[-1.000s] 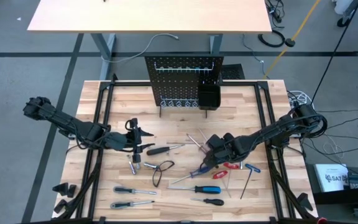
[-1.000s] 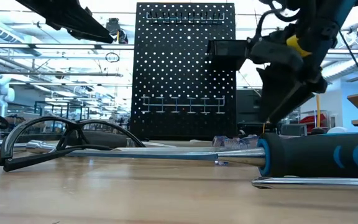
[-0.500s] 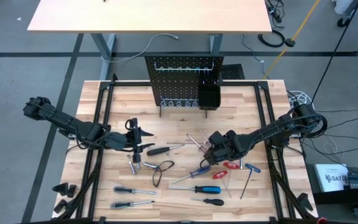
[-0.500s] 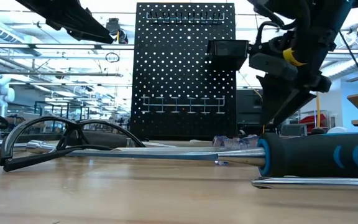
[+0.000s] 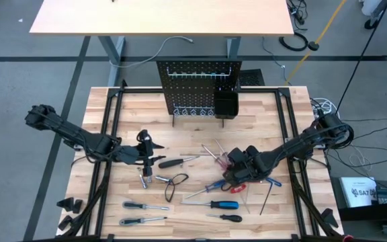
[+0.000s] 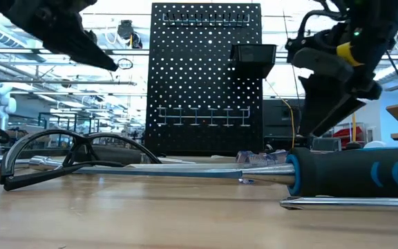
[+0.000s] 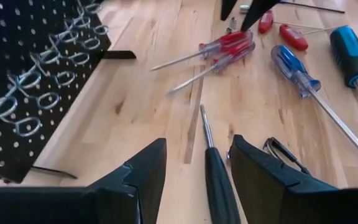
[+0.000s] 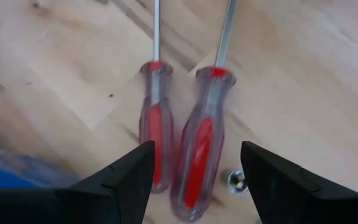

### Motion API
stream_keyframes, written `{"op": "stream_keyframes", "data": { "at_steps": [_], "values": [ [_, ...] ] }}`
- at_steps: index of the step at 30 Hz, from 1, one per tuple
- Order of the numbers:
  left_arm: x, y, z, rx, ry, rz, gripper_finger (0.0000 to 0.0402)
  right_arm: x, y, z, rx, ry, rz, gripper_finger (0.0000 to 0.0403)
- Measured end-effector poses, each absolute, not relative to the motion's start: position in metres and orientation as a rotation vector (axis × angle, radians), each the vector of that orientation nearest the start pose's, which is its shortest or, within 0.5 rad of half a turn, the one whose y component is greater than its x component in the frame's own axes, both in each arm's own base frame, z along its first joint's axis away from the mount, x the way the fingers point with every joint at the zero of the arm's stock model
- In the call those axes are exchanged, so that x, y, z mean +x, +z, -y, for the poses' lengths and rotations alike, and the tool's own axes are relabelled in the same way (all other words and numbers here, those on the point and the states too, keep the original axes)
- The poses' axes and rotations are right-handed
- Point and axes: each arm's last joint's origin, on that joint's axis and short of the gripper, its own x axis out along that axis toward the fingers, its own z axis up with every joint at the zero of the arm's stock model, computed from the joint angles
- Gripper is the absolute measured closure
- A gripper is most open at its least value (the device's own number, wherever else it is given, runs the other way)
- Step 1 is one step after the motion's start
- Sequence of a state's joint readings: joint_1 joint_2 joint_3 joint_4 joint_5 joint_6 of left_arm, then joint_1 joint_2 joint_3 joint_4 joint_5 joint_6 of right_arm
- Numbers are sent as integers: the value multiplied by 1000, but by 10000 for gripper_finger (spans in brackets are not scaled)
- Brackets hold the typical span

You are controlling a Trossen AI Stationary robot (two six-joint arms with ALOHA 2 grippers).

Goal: Hang tools onto peg board
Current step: Hang the bottom right black screwdriver on the peg board

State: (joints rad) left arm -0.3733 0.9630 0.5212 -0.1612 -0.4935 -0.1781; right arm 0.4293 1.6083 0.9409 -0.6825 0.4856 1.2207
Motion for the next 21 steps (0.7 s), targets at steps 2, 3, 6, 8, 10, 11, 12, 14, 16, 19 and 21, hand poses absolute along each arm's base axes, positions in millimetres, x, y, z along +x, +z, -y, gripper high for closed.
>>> {"op": "stream_keyframes", "data": {
  "at_steps": [2,3,6,8,10,11,12,14,16,19,21],
  "values": [
    [184,213,57,68,166,-526,224,258,172,-109,498,-720,-966,174],
    [184,211,57,60,169,-527,224,257,172,-112,510,-716,-965,174],
    [182,205,57,59,172,-544,224,260,173,-118,549,-680,-921,174],
    [182,204,57,43,170,-545,224,264,175,-121,542,-632,-895,174],
    [182,204,57,29,162,-545,224,270,177,-121,516,-578,-871,174],
    [182,204,57,27,157,-547,224,273,178,-122,499,-546,-857,174],
    [182,204,57,24,148,-549,224,276,179,-121,477,-513,-842,174],
    [182,204,58,3,139,-551,224,284,183,-123,436,-434,-798,174],
    [182,204,58,-9,141,-551,224,290,188,-125,384,-343,-758,174],
    [182,204,58,-34,136,-553,224,297,194,-131,294,-165,-733,174],
    [182,204,59,-39,123,-556,224,299,196,-136,259,-48,-736,174]
  ]
}}
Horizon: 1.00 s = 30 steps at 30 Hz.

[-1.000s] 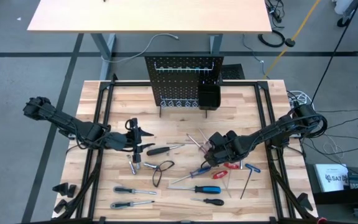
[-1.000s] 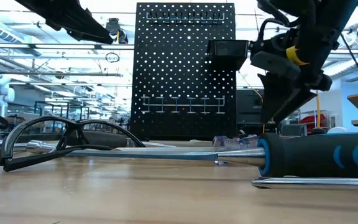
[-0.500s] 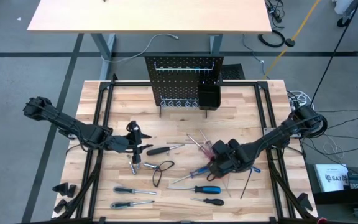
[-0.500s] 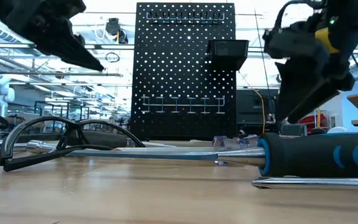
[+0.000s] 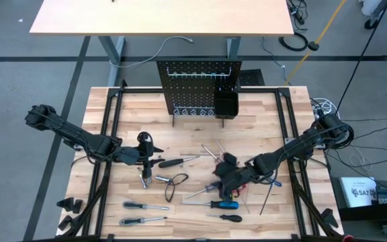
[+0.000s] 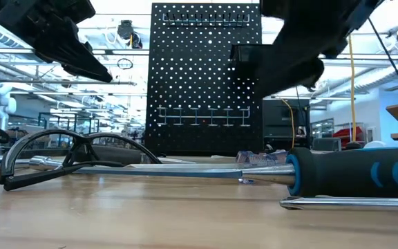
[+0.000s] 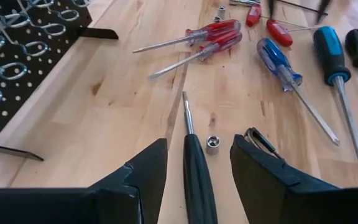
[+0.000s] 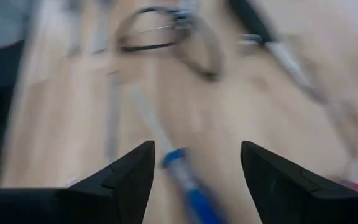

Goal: Hang tools onto peg board
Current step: Hang the bottom right black screwdriver on the peg board

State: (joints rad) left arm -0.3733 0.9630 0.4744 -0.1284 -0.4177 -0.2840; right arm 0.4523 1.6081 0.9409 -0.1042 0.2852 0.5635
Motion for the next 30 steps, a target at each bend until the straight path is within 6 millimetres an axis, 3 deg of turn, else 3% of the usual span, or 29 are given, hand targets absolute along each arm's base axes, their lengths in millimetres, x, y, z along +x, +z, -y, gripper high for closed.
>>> {"op": "stream_keyframes", "data": {
  "at_steps": [7,19,26,30],
  "values": [
    [181,204,60,-46,116,-557,224,289,196,-157,334,132,-805,174],
    [181,204,60,-39,114,-557,224,265,196,-196,659,133,-912,174],
    [182,205,60,-44,112,-540,224,255,197,-207,698,110,-956,180],
    [183,206,61,-51,109,-525,224,258,212,-210,645,99,-985,197]
  ]
}}
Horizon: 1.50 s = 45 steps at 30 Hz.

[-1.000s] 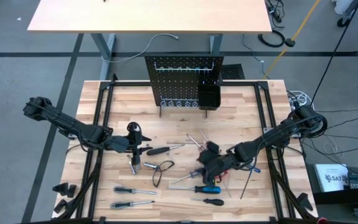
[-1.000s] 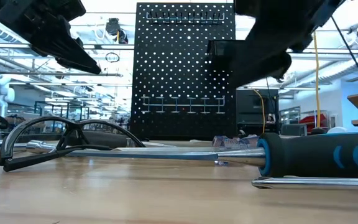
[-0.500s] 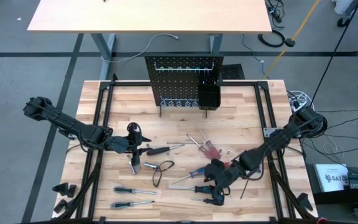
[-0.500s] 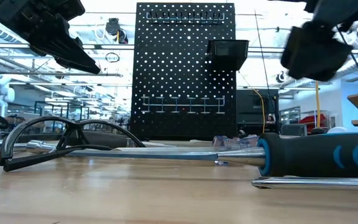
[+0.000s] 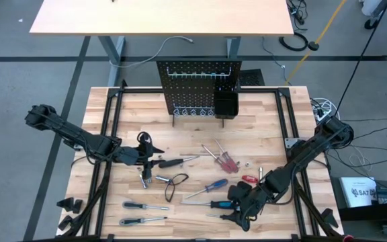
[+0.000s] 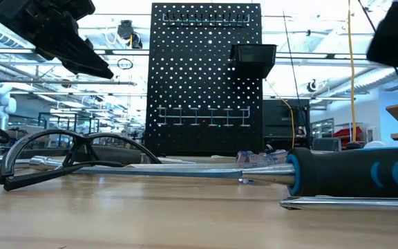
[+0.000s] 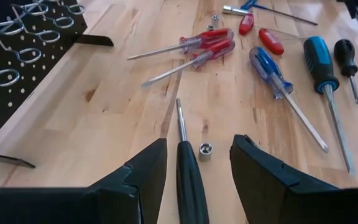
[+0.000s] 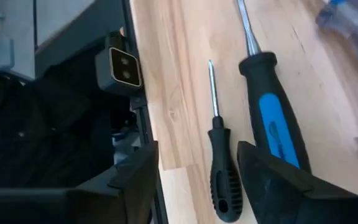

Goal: Hang tools onto peg board
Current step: Hang the bottom right black screwdriver on the peg board

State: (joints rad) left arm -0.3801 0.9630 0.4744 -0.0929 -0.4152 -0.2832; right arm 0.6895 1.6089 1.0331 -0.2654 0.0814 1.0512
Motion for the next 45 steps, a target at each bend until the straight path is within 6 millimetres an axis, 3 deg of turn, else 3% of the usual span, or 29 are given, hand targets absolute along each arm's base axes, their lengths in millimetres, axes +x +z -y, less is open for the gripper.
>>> {"op": "stream_keyframes", "data": {
  "at_steps": [5,14,32,36,45],
  "values": [
    [184,207,61,-55,108,-515,224,260,222,-213,612,104,-996,210],
    [184,207,61,-43,105,-517,224,260,176,-240,594,146,-1170,210],
    [185,209,61,-35,105,-494,224,257,147,-262,445,55,-1203,226],
    [185,209,61,-35,105,-494,224,257,146,-261,423,26,-1176,226],
    [185,210,61,-40,105,-484,224,266,174,-265,308,29,-1138,226]
  ]
}}
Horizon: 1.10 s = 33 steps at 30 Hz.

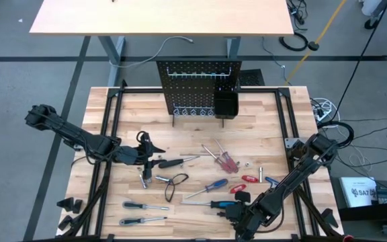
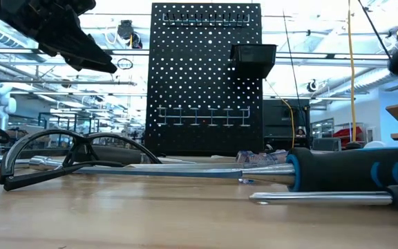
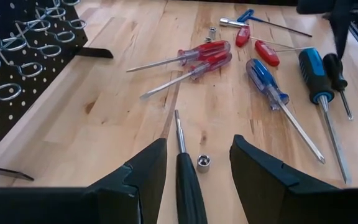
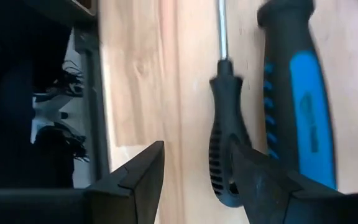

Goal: Hang tools onto peg board
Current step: Hang the bottom right black screwdriver on the peg board

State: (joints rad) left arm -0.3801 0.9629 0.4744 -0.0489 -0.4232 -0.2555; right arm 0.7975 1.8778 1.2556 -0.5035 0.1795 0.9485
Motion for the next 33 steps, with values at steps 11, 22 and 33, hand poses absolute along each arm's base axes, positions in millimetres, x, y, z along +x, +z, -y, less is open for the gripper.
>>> {"op": "stream_keyframes", "data": {
  "at_steps": [11,22,33],
  "values": [
    [186,211,61,-47,99,-472,224,265,172,-267,267,-37,-1201,226],
    [186,211,62,-52,80,-477,224,266,134,-277,193,-93,-1249,226],
    [186,211,62,-53,78,-477,224,264,125,-280,154,-145,-1207,293]
  ]
}}
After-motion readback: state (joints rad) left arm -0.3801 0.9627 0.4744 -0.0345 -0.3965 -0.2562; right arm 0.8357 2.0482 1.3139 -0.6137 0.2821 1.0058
